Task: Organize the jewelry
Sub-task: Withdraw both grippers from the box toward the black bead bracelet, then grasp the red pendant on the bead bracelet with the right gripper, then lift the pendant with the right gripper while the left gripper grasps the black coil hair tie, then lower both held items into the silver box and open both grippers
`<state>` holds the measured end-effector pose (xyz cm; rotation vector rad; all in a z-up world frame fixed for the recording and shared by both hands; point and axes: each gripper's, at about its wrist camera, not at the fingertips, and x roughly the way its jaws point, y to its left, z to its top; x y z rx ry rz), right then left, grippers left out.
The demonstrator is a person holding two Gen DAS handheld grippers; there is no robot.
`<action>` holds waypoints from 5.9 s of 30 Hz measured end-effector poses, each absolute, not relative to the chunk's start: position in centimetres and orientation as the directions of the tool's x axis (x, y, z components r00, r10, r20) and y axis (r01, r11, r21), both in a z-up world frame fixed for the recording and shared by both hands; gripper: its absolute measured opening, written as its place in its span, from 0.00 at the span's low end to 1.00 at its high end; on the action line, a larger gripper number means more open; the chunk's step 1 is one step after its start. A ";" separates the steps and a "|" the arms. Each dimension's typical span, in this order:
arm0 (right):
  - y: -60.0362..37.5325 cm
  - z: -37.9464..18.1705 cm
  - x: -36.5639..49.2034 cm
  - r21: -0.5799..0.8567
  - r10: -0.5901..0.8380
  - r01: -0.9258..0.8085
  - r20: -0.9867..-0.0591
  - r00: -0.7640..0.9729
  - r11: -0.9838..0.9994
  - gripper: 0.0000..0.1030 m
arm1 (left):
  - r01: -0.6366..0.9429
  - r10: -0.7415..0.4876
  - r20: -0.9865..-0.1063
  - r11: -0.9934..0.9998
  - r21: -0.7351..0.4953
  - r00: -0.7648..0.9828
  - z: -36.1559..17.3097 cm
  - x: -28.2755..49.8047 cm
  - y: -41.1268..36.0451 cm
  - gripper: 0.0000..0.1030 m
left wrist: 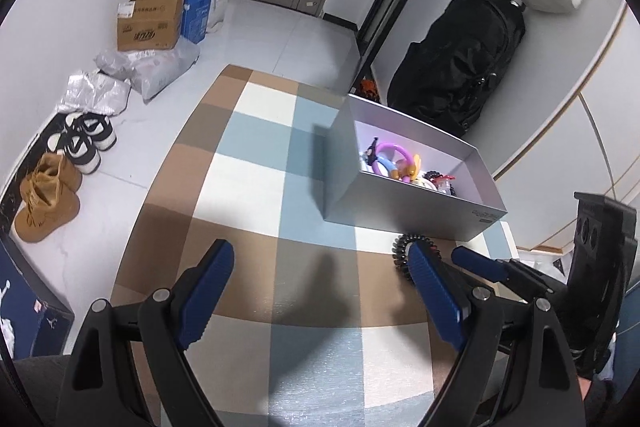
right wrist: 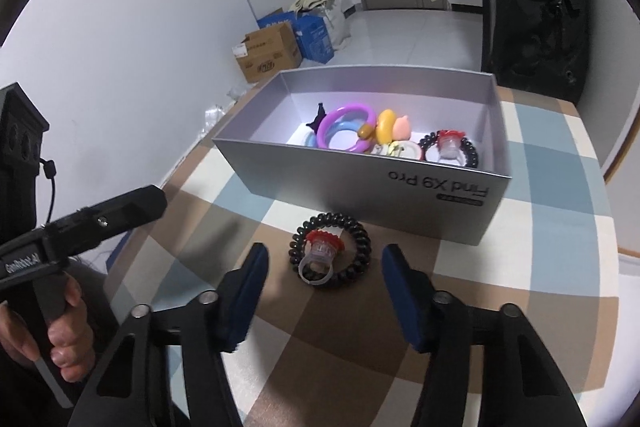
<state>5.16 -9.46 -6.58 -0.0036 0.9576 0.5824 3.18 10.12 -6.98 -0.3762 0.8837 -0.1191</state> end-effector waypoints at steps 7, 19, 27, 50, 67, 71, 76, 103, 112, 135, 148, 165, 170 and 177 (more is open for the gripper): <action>-7.3 -7.1 4.6 0.108 0.384 -0.516 -0.797 0.466 0.850 0.36 | -0.065 -0.273 -0.728 0.915 -0.399 0.628 -7.0 3.5 10.7 0.83; -6.4 -7.1 4.2 0.037 0.351 -0.537 -0.794 0.496 0.843 0.17 | -0.064 -0.282 -0.735 0.913 -0.404 0.616 -7.2 3.6 10.9 0.83; -8.0 -5.9 4.5 0.129 0.407 -0.504 -0.768 0.494 0.854 0.17 | -0.066 -0.277 -0.746 0.917 -0.394 0.605 -7.4 4.0 10.4 0.83; -16.6 -1.4 3.5 0.225 0.422 -0.372 -0.655 0.627 0.901 0.17 | 0.173 -0.292 -0.794 0.956 -0.236 0.532 -8.2 5.3 0.8 0.83; -19.5 -1.1 3.6 0.280 0.432 -0.331 -0.640 0.635 0.901 0.17 | 0.159 -0.138 -0.837 0.985 -0.061 0.529 -9.2 6.1 -1.0 0.83; -19.6 -1.1 3.6 0.285 0.428 -0.321 -0.642 0.636 0.903 0.17 | 0.147 -0.114 -0.835 0.988 -0.040 0.538 -9.0 6.0 -0.7 0.75; -19.8 -1.0 3.4 0.296 0.426 -0.306 -0.640 0.640 0.905 0.17 | 0.144 -0.114 -0.832 0.989 -0.041 0.544 -9.0 6.2 -0.7 0.67; -18.3 -1.7 3.4 0.314 0.440 -0.308 -0.652 0.618 0.898 0.18 | 0.224 -0.151 -0.834 0.974 -0.034 0.530 -8.5 4.7 -1.3 0.41; -17.2 -2.4 3.5 0.315 0.443 -0.313 -0.666 0.601 0.896 0.18 | 0.176 -0.167 -0.825 0.981 -0.083 0.540 -7.7 4.2 0.3 0.40; -14.5 -0.5 5.2 0.359 0.547 -0.414 -0.588 0.596 0.836 0.18 | 0.167 -0.304 -0.666 0.950 -0.263 0.681 -2.8 5.2 3.2 0.40; -13.7 0.0 9.5 0.402 0.591 -0.434 -0.574 0.566 0.806 0.18 | 0.138 -0.321 -0.655 0.939 -0.316 0.684 -2.8 9.0 4.5 0.40; -14.0 -2.5 12.9 0.488 0.601 -0.351 -0.629 0.493 0.799 0.18 | 0.075 -0.325 -0.712 0.930 -0.359 0.622 -4.8 11.9 5.9 0.40; -14.0 -2.4 13.1 0.491 0.599 -0.344 -0.628 0.497 0.800 0.18 | 0.078 -0.320 -0.710 0.933 -0.351 0.627 -4.5 12.1 5.8 0.40; -14.6 -3.2 13.5 0.510 0.583 -0.291 -0.648 0.489 0.810 0.20 | 0.096 -0.366 -0.692 0.913 -0.396 0.623 -4.3 12.2 5.6 0.47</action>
